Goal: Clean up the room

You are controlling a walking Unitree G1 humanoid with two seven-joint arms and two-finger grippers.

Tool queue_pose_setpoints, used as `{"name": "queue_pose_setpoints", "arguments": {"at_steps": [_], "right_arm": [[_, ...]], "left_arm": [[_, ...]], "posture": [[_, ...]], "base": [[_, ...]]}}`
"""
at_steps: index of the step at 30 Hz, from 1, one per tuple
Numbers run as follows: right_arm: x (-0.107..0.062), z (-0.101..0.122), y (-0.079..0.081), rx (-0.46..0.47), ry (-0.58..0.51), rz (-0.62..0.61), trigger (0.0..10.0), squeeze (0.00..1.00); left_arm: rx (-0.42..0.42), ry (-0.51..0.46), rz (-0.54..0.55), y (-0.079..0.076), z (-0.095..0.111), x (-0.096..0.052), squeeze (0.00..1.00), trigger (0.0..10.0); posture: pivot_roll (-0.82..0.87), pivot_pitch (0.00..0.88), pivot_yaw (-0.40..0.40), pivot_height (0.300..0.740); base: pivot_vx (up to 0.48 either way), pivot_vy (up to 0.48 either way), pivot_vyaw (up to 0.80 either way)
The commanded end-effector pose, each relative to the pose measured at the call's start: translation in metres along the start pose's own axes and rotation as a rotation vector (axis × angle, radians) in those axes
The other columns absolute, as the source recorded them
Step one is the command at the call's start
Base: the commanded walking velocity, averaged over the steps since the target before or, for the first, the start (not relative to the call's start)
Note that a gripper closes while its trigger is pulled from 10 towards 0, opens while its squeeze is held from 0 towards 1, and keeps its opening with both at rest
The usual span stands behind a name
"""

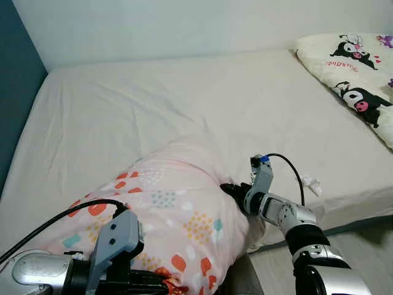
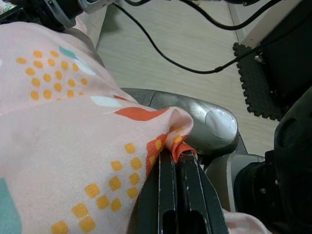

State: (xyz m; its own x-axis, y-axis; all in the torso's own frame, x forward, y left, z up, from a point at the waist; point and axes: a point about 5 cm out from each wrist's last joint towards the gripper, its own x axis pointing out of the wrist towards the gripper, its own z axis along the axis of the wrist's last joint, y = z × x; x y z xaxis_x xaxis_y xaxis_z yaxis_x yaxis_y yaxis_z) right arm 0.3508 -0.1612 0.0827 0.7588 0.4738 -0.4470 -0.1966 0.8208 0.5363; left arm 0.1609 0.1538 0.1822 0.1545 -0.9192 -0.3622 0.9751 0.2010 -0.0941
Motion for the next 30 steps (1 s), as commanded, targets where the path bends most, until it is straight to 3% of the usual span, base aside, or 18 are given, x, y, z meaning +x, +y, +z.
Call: {"name": "queue_pose_setpoints", "arguments": {"at_steps": [1,4,7,8,9,12,15,16,17,19,21,25,30], "right_arm": [[0.004,-0.027,-0.004,0.017,0.119,-0.021,0.0,0.00],[0.006,-0.026,-0.002,0.022,0.099,-0.003,0.0,0.00],[0.009,-0.006,0.007,0.032,-0.052,0.070,0.0,0.00],[0.009,-0.006,0.007,0.032,-0.052,0.070,0.0,0.00],[0.008,0.008,0.009,0.023,-0.125,0.075,0.0,0.00],[0.008,0.017,0.010,0.017,-0.171,0.075,0.0,0.00],[-0.001,0.088,0.033,-0.010,-0.434,0.105,0.0,0.00],[-0.005,0.106,0.041,-0.028,-0.494,0.114,0.0,0.00],[-0.005,0.106,0.041,-0.028,-0.494,0.114,0.0,0.00],[-0.015,0.145,0.066,-0.108,-0.605,0.138,0.0,0.00],[-0.015,0.145,0.066,-0.108,-0.605,0.138,0.0,0.00],[-0.029,0.189,0.110,-0.262,-0.728,0.176,0.0,0.00],[-0.031,0.199,0.131,-0.305,-0.765,0.207,0.0,0.00]], "left_arm": [[0.026,-0.021,0.009,0.001,0.003,0.002,0.00,0.0],[0.027,-0.023,0.013,0.002,0.003,0.002,0.00,0.0],[0.034,-0.025,0.032,0.005,0.002,0.002,0.00,0.0],[0.034,-0.025,0.032,0.005,0.002,0.002,0.00,0.0],[0.044,-0.031,0.045,0.007,0.003,0.002,0.00,0.0],[0.051,-0.035,0.054,0.008,0.004,0.002,0.00,0.0],[0.088,-0.067,0.116,0.016,0.012,0.001,0.00,0.0],[0.095,-0.072,0.133,0.018,0.013,0.000,0.00,0.0],[0.095,-0.072,0.133,0.018,0.013,0.000,0.00,0.0],[0.117,-0.100,0.170,0.022,0.018,-0.001,0.00,0.0],[0.117,-0.100,0.170,0.022,0.018,-0.001,0.00,0.0],[0.165,-0.166,0.285,0.034,0.031,-0.001,0.00,0.0],[0.205,-0.218,0.411,0.048,0.044,0.005,0.00,0.0]], "posture": [[-0.01,0.175,-0.023,0.546],[-0.01,0.175,-0.024,0.546],[0.00,0.173,-0.029,0.546],[0.00,0.173,-0.029,0.546],[0.00,0.171,-0.034,0.546],[0.01,0.170,-0.035,0.546],[0.03,0.157,-0.048,0.546],[0.03,0.157,-0.048,0.546],[0.03,0.157,-0.048,0.546],[0.05,0.146,-0.056,0.546],[0.05,0.146,-0.056,0.546],[0.07,0.143,-0.061,0.546],[0.09,0.154,-0.067,0.546]], "base": [[0.000,0.000,0.00],[0.000,0.000,0.00],[0.000,0.000,0.00],[0.000,0.000,0.00],[0.000,0.000,0.00],[0.000,0.000,0.00],[0.000,0.000,0.00],[0.000,0.000,0.00],[0.000,0.000,0.00],[0.000,0.000,0.00],[0.000,0.000,0.00],[0.000,0.000,0.00],[0.000,0.000,0.00]]}}
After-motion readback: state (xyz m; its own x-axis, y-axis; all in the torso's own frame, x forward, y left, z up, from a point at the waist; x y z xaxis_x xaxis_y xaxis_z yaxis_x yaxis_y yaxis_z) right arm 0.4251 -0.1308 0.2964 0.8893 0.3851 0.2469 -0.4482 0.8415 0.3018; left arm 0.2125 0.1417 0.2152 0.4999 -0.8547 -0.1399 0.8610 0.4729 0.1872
